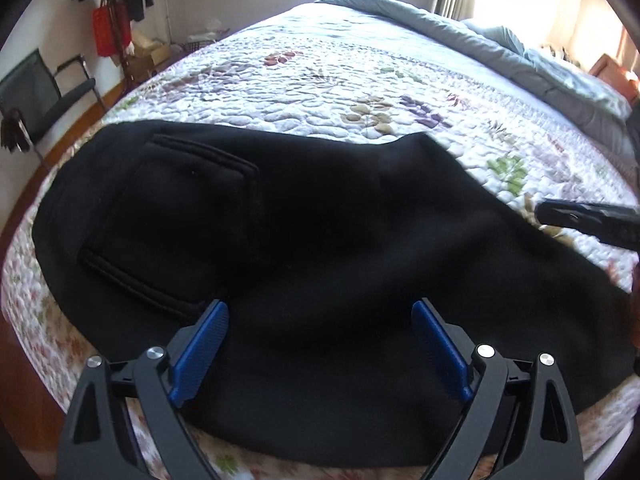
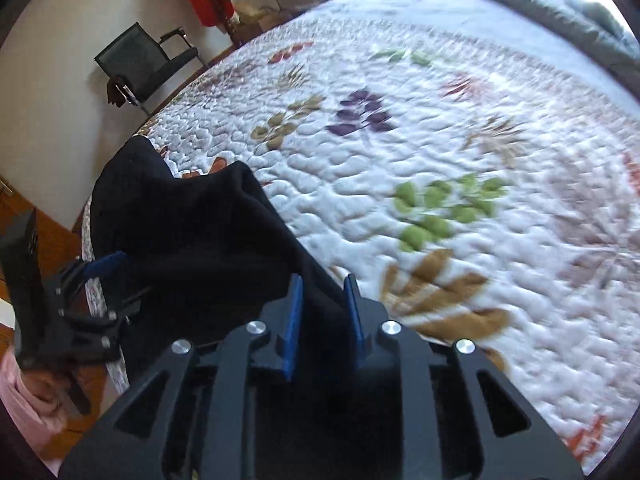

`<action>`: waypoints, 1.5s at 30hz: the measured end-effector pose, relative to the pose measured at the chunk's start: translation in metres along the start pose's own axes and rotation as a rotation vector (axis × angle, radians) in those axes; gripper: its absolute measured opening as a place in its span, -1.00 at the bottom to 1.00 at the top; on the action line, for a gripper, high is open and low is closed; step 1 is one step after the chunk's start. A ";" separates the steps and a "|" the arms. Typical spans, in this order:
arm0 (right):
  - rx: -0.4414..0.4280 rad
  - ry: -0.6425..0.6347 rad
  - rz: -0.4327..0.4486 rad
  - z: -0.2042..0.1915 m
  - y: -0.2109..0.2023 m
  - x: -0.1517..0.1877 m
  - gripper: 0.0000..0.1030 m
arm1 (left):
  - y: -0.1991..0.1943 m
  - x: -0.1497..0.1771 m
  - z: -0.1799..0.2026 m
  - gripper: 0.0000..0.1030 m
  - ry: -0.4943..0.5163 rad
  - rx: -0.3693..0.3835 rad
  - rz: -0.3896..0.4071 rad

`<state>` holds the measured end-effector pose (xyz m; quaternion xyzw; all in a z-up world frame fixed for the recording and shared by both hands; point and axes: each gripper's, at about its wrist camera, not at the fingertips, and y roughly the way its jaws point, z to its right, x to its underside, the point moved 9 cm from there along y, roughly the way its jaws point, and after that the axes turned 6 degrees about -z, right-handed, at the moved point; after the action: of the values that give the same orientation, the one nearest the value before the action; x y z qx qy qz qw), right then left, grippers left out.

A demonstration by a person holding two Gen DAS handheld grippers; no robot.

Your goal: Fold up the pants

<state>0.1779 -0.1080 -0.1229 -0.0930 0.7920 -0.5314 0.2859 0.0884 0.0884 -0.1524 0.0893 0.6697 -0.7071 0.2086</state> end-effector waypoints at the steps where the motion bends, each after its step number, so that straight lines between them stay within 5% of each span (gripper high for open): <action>1: 0.018 0.012 0.019 0.011 -0.016 0.010 -0.54 | -0.004 0.001 0.006 0.81 -0.002 0.028 0.004; 8: 0.154 0.244 0.097 0.113 -0.107 0.119 -0.39 | -0.015 0.019 0.095 0.81 0.167 0.176 -0.009; 13: 0.250 0.450 0.100 0.181 -0.142 0.214 -0.39 | 0.021 0.039 0.145 0.88 0.283 0.155 -0.072; 16: 0.252 0.473 0.110 0.194 -0.149 0.236 -0.35 | 0.026 0.038 0.150 0.93 0.303 0.087 -0.050; 18: 0.257 0.455 0.107 0.195 -0.152 0.242 -0.11 | 0.019 0.036 0.150 0.92 0.258 0.127 -0.079; 24: 0.279 0.523 0.179 0.217 -0.175 0.271 -0.10 | 0.001 0.039 0.147 0.92 0.170 0.198 -0.110; 29: 0.338 0.640 0.241 0.260 -0.201 0.299 0.03 | 0.005 0.050 0.154 0.92 0.183 0.178 -0.131; 33: 0.411 0.636 0.209 0.285 -0.205 0.307 0.14 | 0.006 0.054 0.162 0.92 0.217 0.152 -0.131; 37: 0.359 0.649 0.210 0.302 -0.198 0.305 0.21 | 0.006 0.054 0.167 0.92 0.218 0.151 -0.135; 41: 0.290 0.591 0.187 0.298 -0.188 0.298 -0.21 | 0.008 0.054 0.169 0.93 0.219 0.140 -0.141; 43: 0.295 0.582 0.151 0.300 -0.183 0.299 -0.77 | 0.009 0.055 0.170 0.93 0.225 0.133 -0.141; 45: 0.285 0.593 0.154 0.302 -0.185 0.300 -0.85 | 0.009 0.055 0.170 0.93 0.227 0.129 -0.141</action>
<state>0.0697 -0.5583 -0.1457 0.1665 0.7632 -0.6174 0.0924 0.0690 -0.0892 -0.1680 0.1346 0.6469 -0.7469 0.0752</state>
